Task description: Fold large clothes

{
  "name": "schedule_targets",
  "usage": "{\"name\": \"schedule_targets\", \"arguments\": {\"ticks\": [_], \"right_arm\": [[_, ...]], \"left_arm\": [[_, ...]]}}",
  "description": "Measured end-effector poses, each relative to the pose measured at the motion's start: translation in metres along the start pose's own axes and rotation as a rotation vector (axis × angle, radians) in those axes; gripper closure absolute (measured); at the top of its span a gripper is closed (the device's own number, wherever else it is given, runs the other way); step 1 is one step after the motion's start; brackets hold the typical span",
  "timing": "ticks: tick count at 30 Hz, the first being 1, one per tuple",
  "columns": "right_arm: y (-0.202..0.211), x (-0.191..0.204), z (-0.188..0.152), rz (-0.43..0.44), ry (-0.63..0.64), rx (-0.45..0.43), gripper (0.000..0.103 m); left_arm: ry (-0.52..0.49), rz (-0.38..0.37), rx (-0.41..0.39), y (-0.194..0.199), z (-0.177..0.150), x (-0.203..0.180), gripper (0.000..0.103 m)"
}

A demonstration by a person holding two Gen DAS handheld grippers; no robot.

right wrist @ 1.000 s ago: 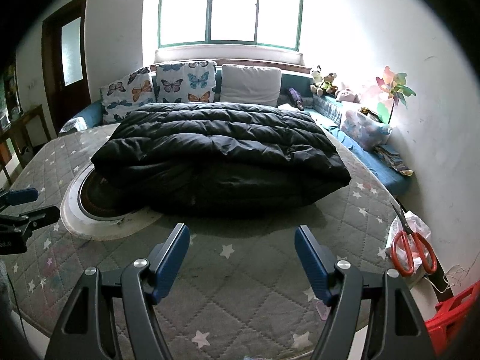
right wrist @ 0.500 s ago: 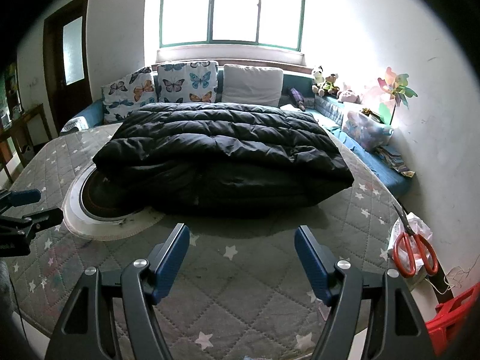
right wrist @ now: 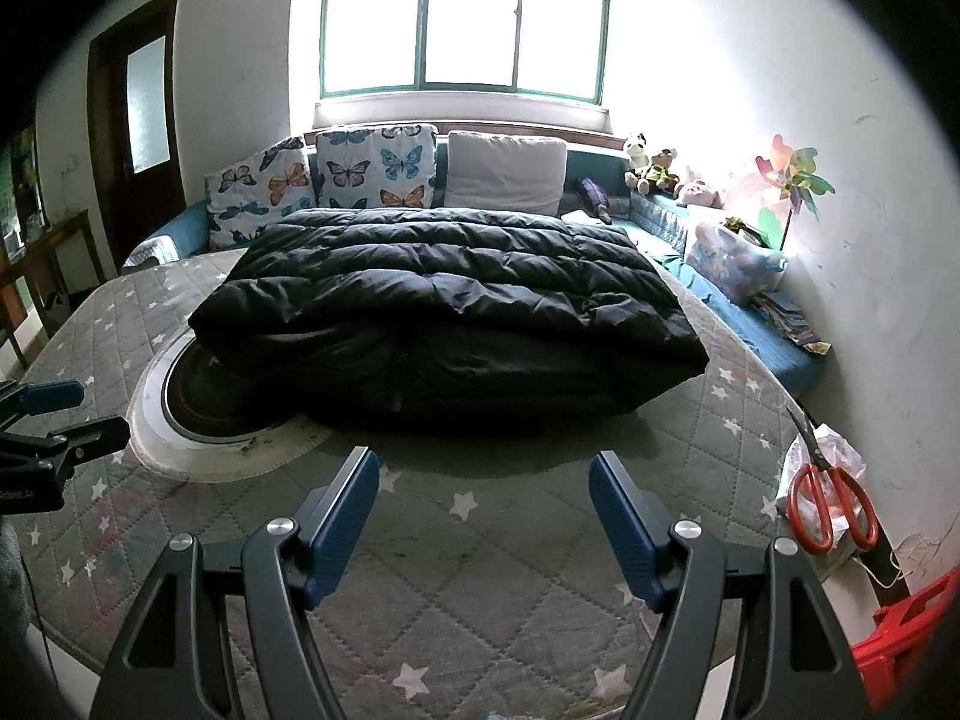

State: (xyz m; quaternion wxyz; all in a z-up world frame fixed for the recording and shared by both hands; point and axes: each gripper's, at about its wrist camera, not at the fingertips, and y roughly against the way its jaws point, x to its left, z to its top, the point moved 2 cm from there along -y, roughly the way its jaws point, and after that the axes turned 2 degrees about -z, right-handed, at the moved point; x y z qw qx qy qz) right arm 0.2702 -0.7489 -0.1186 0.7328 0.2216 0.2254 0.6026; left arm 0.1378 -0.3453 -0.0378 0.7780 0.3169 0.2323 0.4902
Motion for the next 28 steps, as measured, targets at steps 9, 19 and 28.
{"name": "schedule_targets", "arguments": {"ticks": [9,19,28], "right_arm": [[0.000,0.002,0.000,0.001,0.002,0.000,0.024],[0.000,0.003,-0.001,0.005,0.001,0.000,0.024],[0.001,0.003,-0.002,0.004,0.001,-0.001,0.024]], "left_arm": [[-0.003,0.000,-0.001,0.002,0.001,-0.003,0.006],[-0.005,-0.001,-0.001,0.003,0.001,-0.004,0.006],[-0.014,-0.009,-0.030,0.010,0.004,-0.011,0.006]]}}
